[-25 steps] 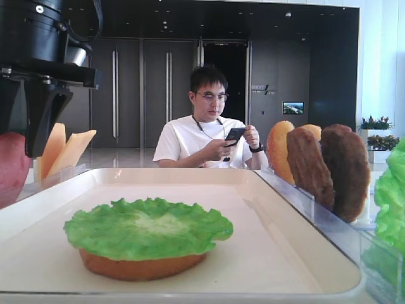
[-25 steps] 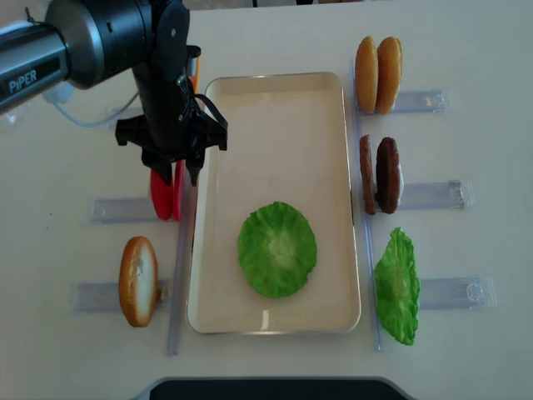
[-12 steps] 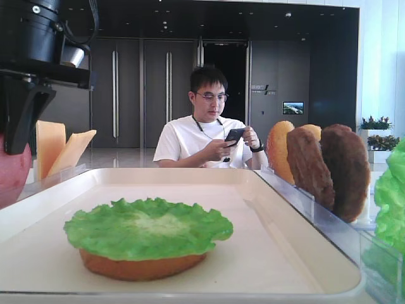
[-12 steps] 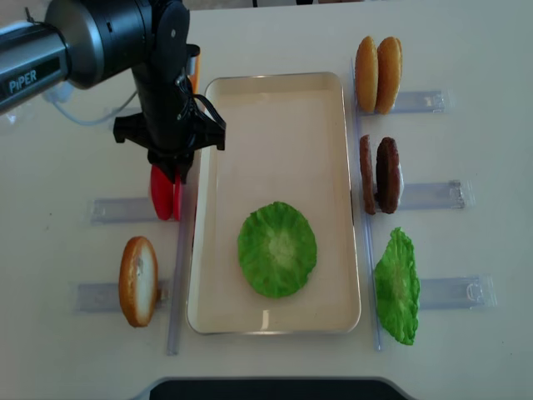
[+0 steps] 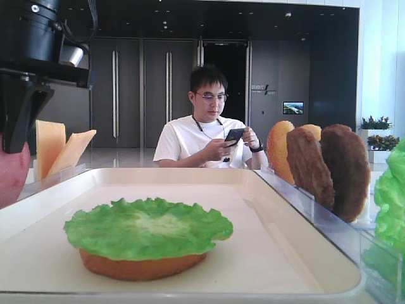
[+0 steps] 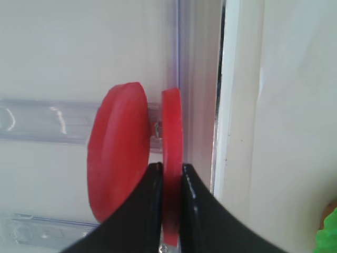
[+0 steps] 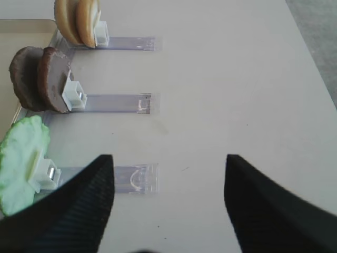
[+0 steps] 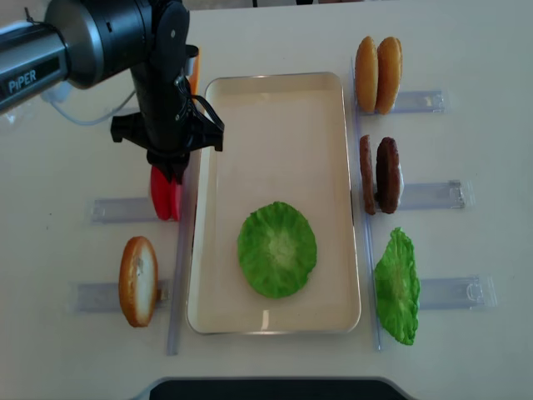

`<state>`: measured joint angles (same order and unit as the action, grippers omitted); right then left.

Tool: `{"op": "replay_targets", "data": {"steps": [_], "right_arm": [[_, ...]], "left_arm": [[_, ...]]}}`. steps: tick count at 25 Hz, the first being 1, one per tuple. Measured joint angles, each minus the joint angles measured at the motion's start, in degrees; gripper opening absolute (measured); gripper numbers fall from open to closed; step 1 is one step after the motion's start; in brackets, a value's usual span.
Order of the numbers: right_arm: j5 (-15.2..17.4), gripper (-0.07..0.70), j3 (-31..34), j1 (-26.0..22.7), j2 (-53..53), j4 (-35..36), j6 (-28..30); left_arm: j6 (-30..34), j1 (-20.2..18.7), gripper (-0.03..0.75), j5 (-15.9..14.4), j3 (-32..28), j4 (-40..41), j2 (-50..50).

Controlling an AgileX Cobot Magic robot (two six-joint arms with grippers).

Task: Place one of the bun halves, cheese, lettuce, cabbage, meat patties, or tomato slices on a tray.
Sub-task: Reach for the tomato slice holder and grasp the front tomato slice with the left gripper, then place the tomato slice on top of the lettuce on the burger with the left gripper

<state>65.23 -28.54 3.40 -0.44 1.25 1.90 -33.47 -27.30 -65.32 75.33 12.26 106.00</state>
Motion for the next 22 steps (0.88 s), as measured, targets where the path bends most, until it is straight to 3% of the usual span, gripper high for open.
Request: {"op": "replay_targets", "data": {"steps": [14,22], "right_arm": [[0.0,0.461,0.0,0.0,0.0,0.0,0.0],[0.0,0.461,0.0,0.0,0.0,0.0,0.0]], "left_arm": [[-0.2,0.0,0.047,-3.3,0.0,-0.1,-10.3],[-0.4,0.0,0.046,-4.2,0.0,-0.1,-11.3]]}}
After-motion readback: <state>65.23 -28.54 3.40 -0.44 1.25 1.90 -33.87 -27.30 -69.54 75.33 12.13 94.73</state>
